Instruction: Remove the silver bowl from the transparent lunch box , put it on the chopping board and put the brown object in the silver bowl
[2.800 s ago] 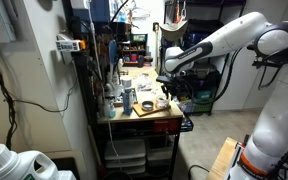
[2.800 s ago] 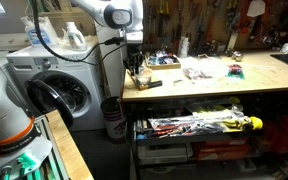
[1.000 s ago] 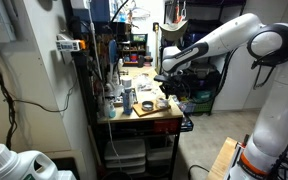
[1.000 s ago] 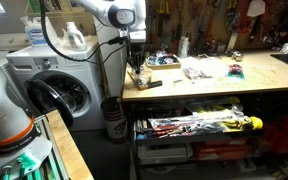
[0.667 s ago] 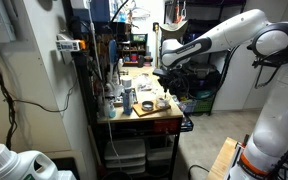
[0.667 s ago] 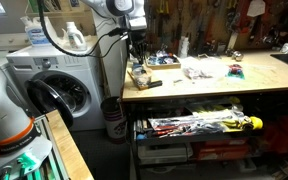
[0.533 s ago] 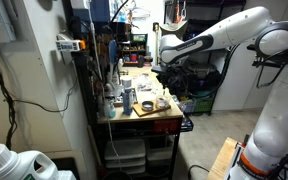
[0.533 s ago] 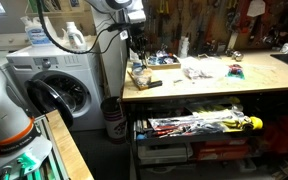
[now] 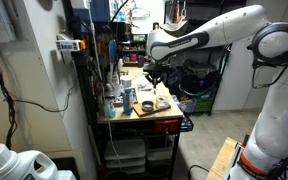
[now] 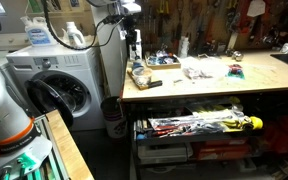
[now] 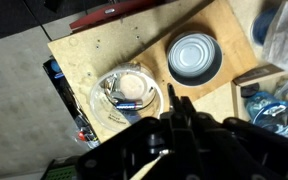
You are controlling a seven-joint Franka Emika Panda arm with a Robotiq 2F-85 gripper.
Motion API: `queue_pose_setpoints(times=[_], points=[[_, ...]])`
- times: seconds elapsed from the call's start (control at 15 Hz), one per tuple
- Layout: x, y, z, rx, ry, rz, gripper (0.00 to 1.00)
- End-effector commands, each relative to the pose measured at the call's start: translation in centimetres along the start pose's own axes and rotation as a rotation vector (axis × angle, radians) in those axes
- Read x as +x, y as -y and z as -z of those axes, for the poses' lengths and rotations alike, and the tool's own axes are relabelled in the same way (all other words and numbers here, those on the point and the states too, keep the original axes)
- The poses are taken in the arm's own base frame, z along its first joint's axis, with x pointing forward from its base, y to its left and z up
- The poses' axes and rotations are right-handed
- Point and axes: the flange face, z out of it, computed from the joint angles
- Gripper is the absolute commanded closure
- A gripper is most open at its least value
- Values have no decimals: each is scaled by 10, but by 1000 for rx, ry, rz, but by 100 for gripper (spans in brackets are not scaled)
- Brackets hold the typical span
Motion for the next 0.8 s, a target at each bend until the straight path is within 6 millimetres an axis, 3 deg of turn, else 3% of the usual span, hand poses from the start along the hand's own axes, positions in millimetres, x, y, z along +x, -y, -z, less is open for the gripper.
queue_pose_setpoints(times=[0.0, 0.33, 0.73], points=[[-9, 26, -25, -87, 5, 177, 99], [-24, 53, -61, -194, -46, 413, 99], [-38, 74, -80, -250, -111, 604, 99]])
